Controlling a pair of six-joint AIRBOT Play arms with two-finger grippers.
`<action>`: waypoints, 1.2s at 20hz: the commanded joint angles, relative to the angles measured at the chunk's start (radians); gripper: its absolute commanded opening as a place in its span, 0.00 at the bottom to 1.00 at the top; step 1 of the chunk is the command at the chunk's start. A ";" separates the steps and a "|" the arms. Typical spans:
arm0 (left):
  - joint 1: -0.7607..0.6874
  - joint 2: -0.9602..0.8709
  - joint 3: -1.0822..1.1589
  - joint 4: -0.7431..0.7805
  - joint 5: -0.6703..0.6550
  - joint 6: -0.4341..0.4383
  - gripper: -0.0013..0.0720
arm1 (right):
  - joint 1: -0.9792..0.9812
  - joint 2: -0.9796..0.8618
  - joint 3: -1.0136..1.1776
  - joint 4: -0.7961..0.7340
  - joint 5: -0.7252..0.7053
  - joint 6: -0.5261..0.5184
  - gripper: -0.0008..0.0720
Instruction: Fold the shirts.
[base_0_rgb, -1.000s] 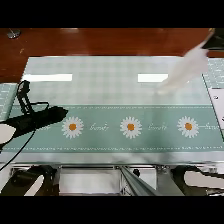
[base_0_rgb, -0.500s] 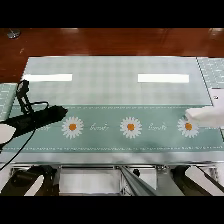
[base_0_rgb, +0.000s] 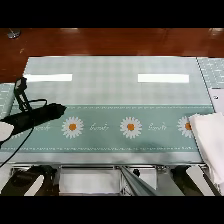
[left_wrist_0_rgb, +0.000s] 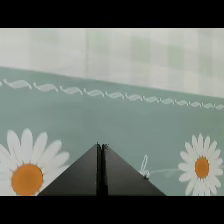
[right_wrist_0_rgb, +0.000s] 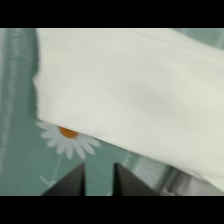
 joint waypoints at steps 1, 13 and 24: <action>0.071 -0.068 0.154 -0.001 -0.011 0.066 0.06 | 0.111 -0.104 0.164 0.340 -0.174 -0.092 0.04; -0.207 -0.497 0.597 0.332 -0.274 -0.032 0.06 | 1.258 -0.295 -0.113 -0.143 -0.641 -0.180 0.04; -0.138 -0.557 0.470 0.330 -0.241 -0.047 0.06 | 1.181 -0.340 -0.254 -0.158 -0.616 -0.098 0.04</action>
